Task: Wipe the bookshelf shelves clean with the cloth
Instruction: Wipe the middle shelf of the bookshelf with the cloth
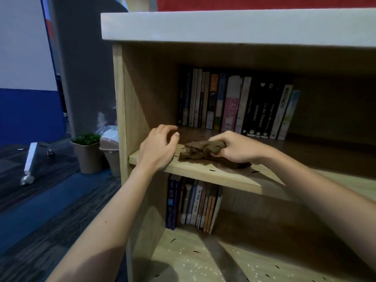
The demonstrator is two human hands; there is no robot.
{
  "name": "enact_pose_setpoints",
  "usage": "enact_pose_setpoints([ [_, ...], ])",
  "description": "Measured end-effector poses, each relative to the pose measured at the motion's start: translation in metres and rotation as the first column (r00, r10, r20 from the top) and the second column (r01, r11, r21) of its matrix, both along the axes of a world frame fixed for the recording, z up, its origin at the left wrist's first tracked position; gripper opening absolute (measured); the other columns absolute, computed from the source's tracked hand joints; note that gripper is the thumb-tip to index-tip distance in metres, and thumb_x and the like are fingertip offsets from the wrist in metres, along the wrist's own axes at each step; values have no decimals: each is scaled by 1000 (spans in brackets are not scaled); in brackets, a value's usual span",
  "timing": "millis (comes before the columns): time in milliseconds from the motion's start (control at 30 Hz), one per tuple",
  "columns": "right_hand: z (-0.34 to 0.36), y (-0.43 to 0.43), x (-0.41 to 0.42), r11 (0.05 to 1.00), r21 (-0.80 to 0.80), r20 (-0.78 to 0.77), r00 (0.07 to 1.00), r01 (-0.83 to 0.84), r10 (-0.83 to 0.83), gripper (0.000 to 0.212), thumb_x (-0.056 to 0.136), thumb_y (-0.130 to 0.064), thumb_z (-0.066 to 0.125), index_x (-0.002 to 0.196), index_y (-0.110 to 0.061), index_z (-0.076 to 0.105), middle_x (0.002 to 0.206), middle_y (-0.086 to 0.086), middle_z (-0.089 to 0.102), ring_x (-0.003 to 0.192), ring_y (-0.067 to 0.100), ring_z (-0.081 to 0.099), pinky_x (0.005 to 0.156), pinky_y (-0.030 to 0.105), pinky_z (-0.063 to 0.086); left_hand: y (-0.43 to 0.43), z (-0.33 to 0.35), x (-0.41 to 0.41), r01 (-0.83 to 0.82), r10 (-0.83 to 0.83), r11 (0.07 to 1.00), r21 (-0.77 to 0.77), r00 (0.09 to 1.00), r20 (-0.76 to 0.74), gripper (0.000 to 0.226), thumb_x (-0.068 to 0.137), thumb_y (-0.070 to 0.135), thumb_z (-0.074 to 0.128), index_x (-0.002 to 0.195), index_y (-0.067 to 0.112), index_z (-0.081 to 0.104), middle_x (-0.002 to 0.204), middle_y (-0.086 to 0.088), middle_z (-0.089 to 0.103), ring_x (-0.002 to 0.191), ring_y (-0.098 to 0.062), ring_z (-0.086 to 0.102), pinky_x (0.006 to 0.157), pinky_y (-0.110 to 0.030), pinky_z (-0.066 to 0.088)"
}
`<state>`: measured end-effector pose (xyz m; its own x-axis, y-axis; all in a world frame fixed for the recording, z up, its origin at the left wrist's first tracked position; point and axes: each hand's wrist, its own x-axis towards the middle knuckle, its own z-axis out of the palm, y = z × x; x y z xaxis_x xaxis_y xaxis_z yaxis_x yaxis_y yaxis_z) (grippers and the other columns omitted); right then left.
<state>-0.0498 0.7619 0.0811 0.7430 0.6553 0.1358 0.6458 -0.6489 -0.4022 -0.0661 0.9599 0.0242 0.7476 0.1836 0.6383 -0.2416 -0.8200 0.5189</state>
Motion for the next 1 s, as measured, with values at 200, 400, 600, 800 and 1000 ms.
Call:
enact_pose_setpoints([
  [200, -4, -25, -55, 995, 61, -13, 997, -73, 74, 25, 89, -2, 49, 81, -20, 65, 75, -2, 63, 68, 12, 53, 63, 27, 38, -5, -1, -5, -30, 36, 995, 93, 998, -60, 32, 95, 37, 38, 121, 28, 54, 125, 8, 54, 115, -10, 48, 81, -28, 35],
  [400, -9, -12, -48, 945, 316, 95, 988, 83, -119, 29, 87, 3, 45, 82, -20, 63, 76, 6, 62, 66, 15, 52, 57, 27, 34, -6, -13, -18, -31, 52, 985, 167, 991, -123, 36, 97, 34, 34, 125, 23, 54, 131, 4, 53, 120, -13, 44, 83, -29, 38],
  [600, -22, -13, -75, 945, 326, 90, 996, -12, -19, 35, 85, 5, 45, 88, -24, 65, 82, -4, 65, 77, 8, 57, 66, 26, 41, -9, -13, -33, 64, -19, 977, 206, 976, -216, 41, 99, 35, 34, 133, 16, 46, 140, -3, 46, 130, -18, 37, 100, -33, 32],
  [800, -38, -5, -73, 965, 260, 222, 971, 32, -92, 41, 80, 6, 44, 96, -27, 63, 88, -5, 64, 90, 17, 55, 72, 30, 44, -10, -20, -35, 44, -21, 989, 140, 987, -159, 42, 101, 32, 26, 134, 15, 46, 142, -4, 45, 138, -16, 29, 109, -31, 23],
  [1000, -31, -10, -76, 910, 411, 272, 946, 52, -177, 42, 82, 5, 47, 103, -27, 62, 96, -10, 62, 92, 6, 51, 86, 28, 42, -7, -24, -30, 39, -16, 986, 164, 990, -141, 41, 100, 33, 27, 134, 18, 45, 144, -2, 43, 140, -14, 24, 111, -33, 22],
])
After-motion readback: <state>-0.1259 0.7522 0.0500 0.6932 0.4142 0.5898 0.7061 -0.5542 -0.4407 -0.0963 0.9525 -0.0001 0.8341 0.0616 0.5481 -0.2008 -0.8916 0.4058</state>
